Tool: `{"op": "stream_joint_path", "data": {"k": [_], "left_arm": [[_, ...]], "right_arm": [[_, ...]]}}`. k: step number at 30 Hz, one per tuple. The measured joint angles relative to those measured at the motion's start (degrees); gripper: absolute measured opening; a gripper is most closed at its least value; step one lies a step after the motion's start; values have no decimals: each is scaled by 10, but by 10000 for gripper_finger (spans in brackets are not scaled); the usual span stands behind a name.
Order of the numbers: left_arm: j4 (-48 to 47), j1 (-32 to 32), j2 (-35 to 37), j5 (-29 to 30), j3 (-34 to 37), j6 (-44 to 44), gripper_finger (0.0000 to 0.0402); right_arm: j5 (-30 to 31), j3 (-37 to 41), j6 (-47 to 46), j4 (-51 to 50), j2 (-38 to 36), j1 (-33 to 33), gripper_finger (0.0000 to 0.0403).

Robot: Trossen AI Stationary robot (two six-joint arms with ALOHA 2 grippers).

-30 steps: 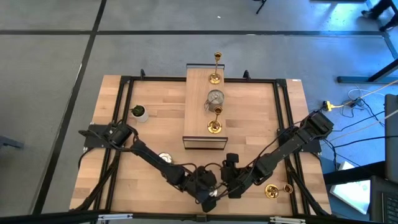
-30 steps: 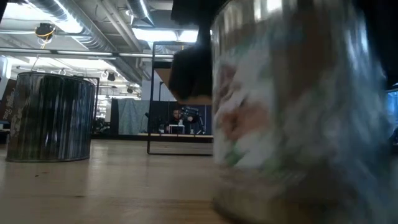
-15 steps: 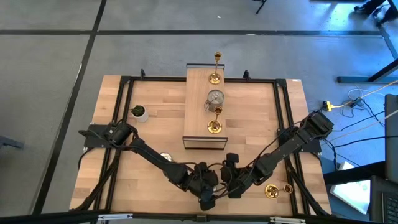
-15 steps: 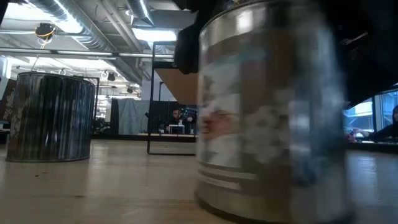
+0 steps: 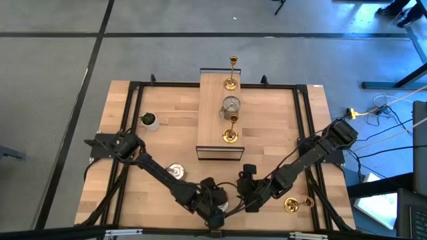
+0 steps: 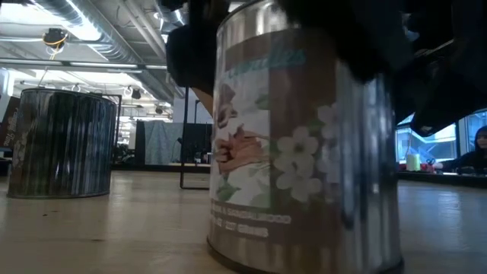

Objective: Pick & Place candle stick holders
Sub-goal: Put the right silver scented candle on the shelf

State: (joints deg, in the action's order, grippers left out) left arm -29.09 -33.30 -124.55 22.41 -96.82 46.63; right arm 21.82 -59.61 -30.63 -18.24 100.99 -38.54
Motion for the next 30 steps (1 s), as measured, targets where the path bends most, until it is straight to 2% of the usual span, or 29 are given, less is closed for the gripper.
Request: {"op": "stream_joint_path", "data": {"k": [24,30], "left_arm": [[-26,23,-31,-37,1,-26,390],[-27,23,-31,-39,1,-22,361]], "right_arm": [[2,0,0,0,0,0,293],[2,0,0,0,0,0,293]]}}
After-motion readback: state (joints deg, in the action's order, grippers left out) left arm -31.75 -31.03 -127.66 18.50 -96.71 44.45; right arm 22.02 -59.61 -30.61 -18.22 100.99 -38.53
